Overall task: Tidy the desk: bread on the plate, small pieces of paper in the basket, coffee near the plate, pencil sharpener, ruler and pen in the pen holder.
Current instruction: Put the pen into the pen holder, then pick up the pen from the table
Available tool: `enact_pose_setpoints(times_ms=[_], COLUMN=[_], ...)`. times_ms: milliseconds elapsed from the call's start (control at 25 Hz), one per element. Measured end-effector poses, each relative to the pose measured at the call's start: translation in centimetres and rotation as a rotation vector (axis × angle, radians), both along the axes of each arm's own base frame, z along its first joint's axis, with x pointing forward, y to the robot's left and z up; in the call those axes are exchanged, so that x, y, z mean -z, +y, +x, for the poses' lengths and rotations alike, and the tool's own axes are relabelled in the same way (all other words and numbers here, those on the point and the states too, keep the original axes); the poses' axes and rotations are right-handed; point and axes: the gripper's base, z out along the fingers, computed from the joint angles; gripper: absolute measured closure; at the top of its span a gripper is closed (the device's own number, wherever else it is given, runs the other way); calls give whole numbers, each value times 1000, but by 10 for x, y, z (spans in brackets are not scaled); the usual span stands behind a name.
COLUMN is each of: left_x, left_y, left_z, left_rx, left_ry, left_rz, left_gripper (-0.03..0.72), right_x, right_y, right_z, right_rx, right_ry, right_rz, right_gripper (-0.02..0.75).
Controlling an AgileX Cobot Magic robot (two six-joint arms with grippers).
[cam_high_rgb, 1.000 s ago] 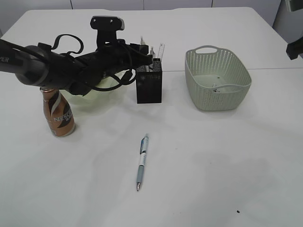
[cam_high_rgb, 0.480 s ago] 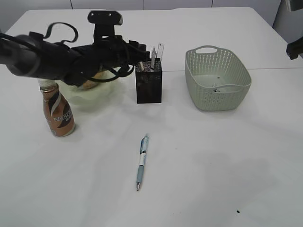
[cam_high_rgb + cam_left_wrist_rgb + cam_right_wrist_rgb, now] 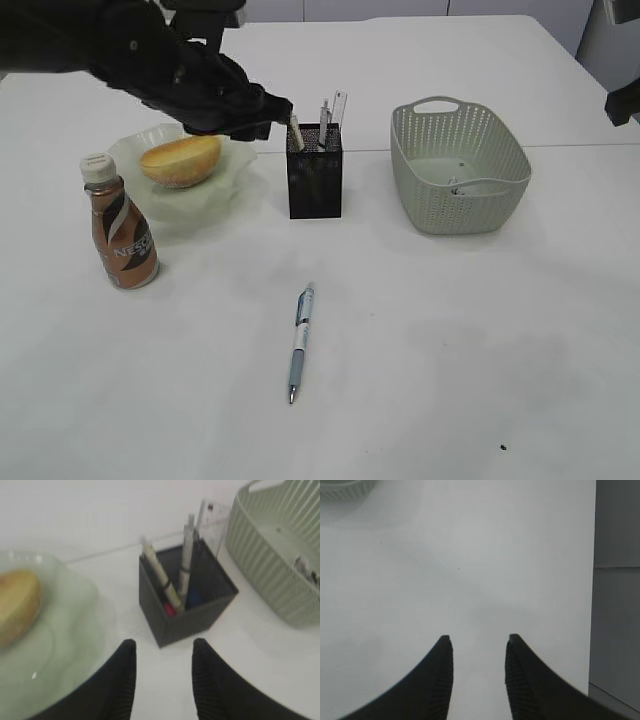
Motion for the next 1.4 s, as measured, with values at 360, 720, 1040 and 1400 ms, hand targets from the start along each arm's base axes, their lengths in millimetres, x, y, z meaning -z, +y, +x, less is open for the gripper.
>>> enact_pose_setpoints(times_ms=[360,720,1040,1400], left_x=[-4,1,34,72], left_y=[-1,-15,-53,-73], left_z=[-34,-68,-79,-76], left_rx=[-22,43,102,92], left_ry=[460,690,730,741], left_rz=[125,225,234,207], left_gripper=[456,456,439,410], right_x=[0,0,0,0], right_y=[0,0,0,0], right_z=[0,0,0,0], right_rx=[0,0,0,0], right_ry=[0,0,0,0], right_rz=[0,2,5,5], right_gripper=[447,447,447,447])
